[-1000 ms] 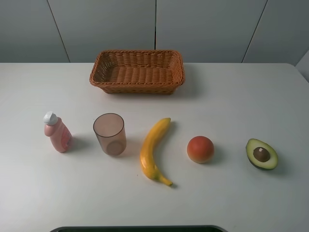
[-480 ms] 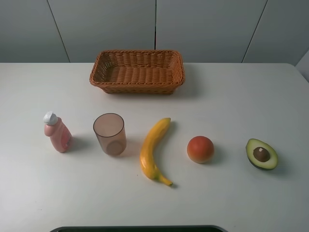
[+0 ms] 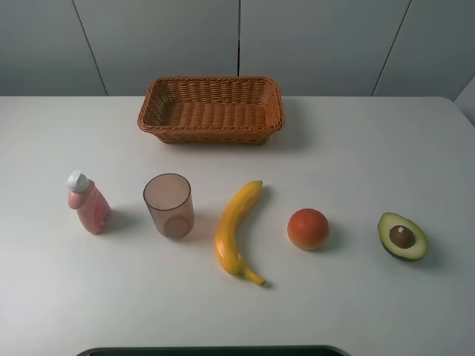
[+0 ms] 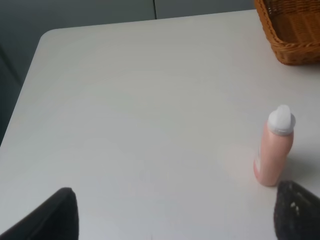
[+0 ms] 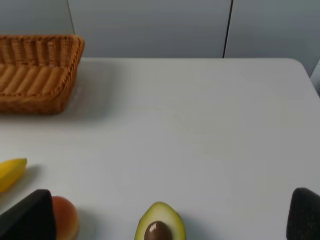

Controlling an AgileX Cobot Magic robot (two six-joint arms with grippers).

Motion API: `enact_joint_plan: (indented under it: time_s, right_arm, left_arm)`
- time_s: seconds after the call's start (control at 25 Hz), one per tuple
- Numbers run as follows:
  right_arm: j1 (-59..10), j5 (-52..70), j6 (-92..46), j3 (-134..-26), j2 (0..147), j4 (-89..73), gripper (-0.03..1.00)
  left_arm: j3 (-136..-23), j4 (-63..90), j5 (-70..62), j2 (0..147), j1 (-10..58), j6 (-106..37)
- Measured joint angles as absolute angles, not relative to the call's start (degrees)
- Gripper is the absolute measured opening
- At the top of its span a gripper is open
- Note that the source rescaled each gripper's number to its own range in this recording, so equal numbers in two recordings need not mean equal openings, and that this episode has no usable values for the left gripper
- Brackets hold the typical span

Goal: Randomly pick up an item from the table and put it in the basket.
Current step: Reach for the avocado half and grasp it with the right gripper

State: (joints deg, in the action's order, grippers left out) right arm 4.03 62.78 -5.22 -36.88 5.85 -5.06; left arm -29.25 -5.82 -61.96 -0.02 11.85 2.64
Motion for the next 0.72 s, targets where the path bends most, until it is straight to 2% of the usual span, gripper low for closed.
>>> enact_joint_plan:
  time_s: [0.4, 0.72]
  right_arm:
    - [4.0, 64.5, -12.9, -57.6, 40.6, -4.2, 1.00]
    - [4.0, 64.6, -18.2, -59.0, 66.8, -8.2, 1.00]
  left_arm:
    - [-29.2, -5.8, -62.0, 0.0, 11.9, 2.6]
    - [-29.2, -5.8, -62.0, 0.0, 11.9, 2.6]
